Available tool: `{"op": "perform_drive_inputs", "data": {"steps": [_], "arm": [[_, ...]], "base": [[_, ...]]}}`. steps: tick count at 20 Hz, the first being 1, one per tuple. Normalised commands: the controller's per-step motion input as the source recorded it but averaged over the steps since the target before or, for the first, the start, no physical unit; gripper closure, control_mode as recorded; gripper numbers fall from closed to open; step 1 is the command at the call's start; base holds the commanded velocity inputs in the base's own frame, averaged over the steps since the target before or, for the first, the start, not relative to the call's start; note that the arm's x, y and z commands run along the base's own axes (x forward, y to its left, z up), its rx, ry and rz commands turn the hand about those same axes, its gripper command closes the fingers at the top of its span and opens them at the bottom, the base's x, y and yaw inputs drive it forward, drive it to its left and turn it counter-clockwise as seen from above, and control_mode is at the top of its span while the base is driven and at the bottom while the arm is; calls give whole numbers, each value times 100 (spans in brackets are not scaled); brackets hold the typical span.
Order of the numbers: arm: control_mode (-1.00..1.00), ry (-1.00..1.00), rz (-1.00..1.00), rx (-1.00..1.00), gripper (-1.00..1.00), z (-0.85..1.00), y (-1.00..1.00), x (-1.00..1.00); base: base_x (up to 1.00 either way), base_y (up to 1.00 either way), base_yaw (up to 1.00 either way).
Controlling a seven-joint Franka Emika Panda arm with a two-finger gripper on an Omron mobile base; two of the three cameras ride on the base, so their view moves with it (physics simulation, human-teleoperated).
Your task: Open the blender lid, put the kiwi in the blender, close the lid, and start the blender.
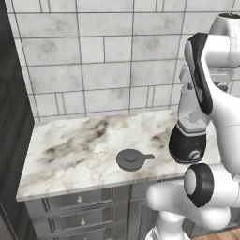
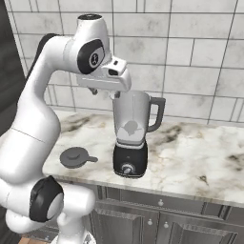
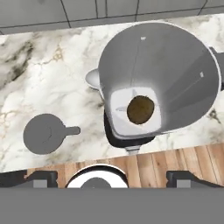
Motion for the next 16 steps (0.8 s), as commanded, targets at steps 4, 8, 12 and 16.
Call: {"op": "perform_drive_inputs", "data": {"steps": [4,8,12,16], "arm": [[-100,0,21,-18,-100,-37,88,-40],[-100,0,28,-18,-100,-48,79,-11],[-100,0,32,-12,-100,-47,46,0],[-100,2,27,-7,-100,-43,26,0]], "base": [[0,0,0],[0,0,0],[0,0,0],[0,0,0]]}}
